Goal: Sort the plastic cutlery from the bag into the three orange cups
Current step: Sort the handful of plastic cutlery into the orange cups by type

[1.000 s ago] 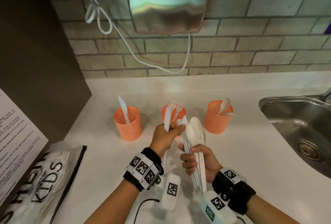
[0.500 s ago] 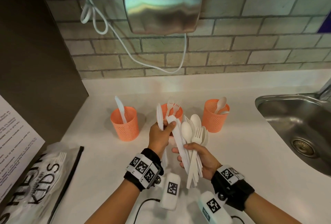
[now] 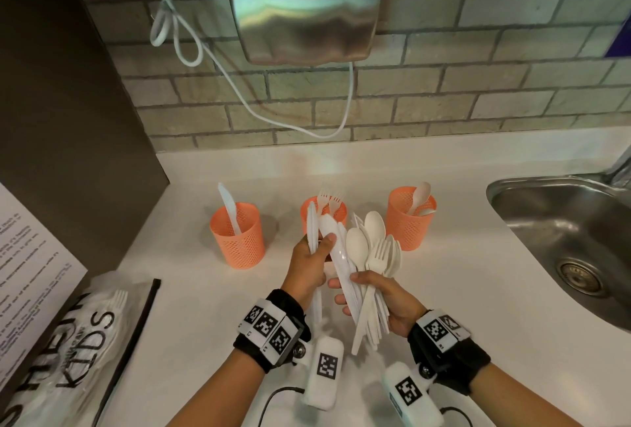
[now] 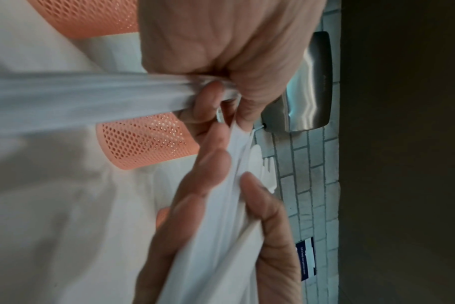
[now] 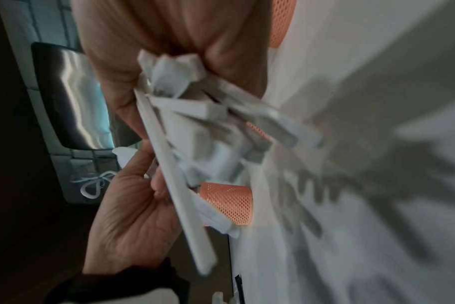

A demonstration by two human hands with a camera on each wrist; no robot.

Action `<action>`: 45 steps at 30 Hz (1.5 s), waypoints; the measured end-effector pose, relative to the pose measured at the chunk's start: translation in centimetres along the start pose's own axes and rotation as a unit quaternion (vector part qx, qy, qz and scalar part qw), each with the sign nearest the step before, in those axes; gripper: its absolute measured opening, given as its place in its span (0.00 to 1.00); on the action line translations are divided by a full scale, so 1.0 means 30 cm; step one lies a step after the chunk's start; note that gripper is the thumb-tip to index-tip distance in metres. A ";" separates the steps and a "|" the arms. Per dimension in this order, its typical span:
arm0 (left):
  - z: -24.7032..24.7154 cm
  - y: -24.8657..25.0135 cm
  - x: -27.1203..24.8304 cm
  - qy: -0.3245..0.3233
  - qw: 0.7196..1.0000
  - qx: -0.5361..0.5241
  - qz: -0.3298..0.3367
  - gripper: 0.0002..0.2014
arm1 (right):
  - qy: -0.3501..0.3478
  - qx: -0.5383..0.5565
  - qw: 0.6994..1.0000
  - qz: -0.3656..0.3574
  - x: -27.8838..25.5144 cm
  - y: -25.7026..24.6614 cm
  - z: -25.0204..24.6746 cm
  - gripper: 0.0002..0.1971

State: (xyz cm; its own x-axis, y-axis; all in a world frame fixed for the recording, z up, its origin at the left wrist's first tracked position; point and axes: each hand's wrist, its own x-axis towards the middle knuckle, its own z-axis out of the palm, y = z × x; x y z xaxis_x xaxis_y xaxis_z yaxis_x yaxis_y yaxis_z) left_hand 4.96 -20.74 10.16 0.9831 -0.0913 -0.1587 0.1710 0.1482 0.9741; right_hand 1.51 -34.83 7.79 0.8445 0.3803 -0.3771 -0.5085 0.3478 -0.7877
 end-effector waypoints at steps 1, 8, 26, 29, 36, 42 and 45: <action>0.002 0.002 0.000 0.009 1.000 -0.006 0.003 0.10 | 0.001 -0.003 1.000 -0.005 0.000 0.001 -0.001 0.18; -0.027 0.005 0.042 0.093 0.995 -0.025 0.018 0.10 | 0.002 0.000 1.000 -0.010 -0.002 0.014 -0.001 0.16; -0.051 0.030 0.006 -0.029 0.994 -0.078 -0.068 0.06 | -0.080 0.221 0.971 0.044 -0.014 -0.017 -0.001 0.22; -0.010 0.015 -0.021 -0.027 0.999 -0.003 -0.034 0.10 | -0.063 0.197 0.977 0.047 -0.013 -0.012 0.010 0.27; 0.015 0.009 -0.036 -0.050 0.998 0.029 -0.025 0.06 | -0.027 0.122 0.991 0.042 -0.019 -0.006 0.018 0.26; -0.009 0.010 -0.040 -0.124 0.991 0.037 -0.042 0.04 | 0.012 0.076 0.997 0.029 -0.024 -0.010 0.020 0.09; -0.023 0.014 -0.040 -0.140 0.987 0.063 -0.046 0.03 | 0.019 0.077 0.996 0.032 -0.019 0.000 0.022 0.09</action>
State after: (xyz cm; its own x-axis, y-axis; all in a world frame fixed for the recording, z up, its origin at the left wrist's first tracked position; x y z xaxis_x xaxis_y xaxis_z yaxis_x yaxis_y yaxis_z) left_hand 3.90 -19.89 10.64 0.9040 -0.3698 -0.2144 0.2328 0.0051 0.9725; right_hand 0.92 -34.48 8.33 0.8136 0.3748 -0.4445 -0.5790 0.4523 -0.6784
